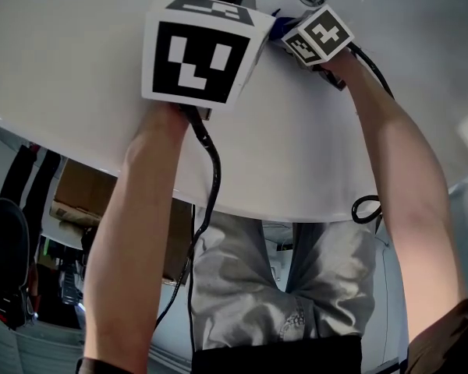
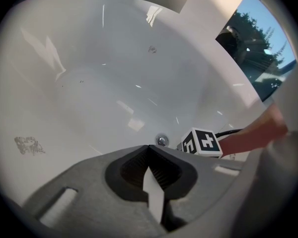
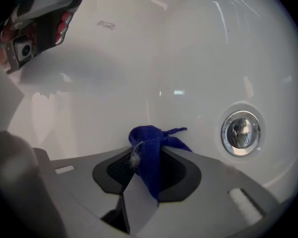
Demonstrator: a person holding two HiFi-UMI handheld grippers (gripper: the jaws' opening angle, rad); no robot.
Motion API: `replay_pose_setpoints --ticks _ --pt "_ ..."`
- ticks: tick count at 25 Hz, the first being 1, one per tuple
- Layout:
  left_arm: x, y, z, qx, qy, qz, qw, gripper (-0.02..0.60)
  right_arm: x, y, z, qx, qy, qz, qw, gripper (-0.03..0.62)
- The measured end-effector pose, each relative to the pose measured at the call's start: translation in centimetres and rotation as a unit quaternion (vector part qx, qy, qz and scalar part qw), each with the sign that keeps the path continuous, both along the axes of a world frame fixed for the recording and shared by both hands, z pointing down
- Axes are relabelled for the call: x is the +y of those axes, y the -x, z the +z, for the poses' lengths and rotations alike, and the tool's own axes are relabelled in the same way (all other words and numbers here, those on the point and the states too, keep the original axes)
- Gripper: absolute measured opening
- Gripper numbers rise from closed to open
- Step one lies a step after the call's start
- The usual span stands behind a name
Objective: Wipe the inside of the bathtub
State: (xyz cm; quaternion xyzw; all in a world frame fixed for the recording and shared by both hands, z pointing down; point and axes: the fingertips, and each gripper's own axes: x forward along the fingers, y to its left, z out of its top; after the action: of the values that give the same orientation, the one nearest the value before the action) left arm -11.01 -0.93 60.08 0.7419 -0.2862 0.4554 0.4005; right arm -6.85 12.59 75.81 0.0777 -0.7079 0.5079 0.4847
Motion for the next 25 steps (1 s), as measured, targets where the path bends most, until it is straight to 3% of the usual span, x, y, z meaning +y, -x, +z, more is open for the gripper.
replay_pose_setpoints --ticks 9,25 --pt "0.5 0.3 0.0 -0.003 0.005 0.001 1.0000 0.003 1.6 1.0 -1.7 -0.015 0.026 -0.023 0.999 0.121" --pt "0.9 0.8 0.5 -0.027 0.018 -0.023 0.9992 0.003 4.1 1.7 -8.0 -0.061 0.025 -0.041 0.997 0.123"
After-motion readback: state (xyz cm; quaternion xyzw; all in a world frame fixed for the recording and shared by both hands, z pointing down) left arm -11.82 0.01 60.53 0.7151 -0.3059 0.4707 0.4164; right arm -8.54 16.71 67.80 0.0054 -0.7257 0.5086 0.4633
